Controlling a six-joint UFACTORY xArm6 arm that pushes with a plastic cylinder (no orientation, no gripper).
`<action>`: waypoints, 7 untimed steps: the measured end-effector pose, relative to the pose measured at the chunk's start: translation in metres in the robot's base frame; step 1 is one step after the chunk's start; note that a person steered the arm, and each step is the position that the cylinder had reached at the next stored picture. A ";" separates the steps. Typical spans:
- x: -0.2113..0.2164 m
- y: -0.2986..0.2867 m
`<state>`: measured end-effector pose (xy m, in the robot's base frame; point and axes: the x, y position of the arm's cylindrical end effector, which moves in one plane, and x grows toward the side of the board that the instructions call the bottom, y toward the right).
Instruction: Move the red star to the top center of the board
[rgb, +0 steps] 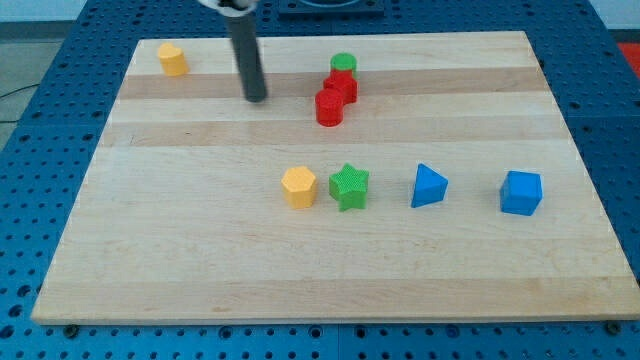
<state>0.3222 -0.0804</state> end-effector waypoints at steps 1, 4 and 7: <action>-0.001 0.048; -0.051 0.133; 0.009 0.161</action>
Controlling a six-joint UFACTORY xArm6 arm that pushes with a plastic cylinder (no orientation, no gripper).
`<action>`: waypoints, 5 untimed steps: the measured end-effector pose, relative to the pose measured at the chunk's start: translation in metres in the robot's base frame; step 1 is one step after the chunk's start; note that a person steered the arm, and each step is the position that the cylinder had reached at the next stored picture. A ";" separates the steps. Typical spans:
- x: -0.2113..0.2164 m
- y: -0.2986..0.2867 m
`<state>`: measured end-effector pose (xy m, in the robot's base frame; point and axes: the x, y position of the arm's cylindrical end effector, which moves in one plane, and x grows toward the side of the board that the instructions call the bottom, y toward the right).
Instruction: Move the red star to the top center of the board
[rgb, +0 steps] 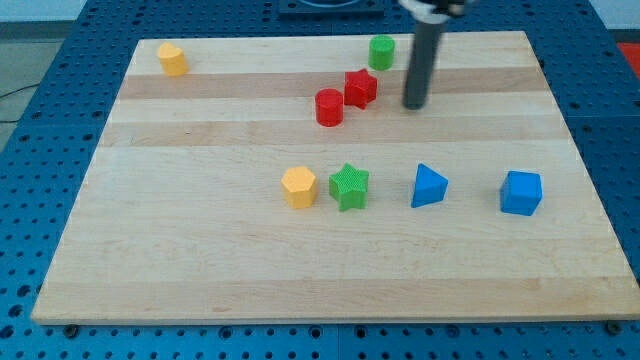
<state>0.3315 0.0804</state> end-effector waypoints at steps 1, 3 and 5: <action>-0.020 -0.075; -0.001 -0.115; -0.064 -0.123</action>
<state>0.2675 -0.0425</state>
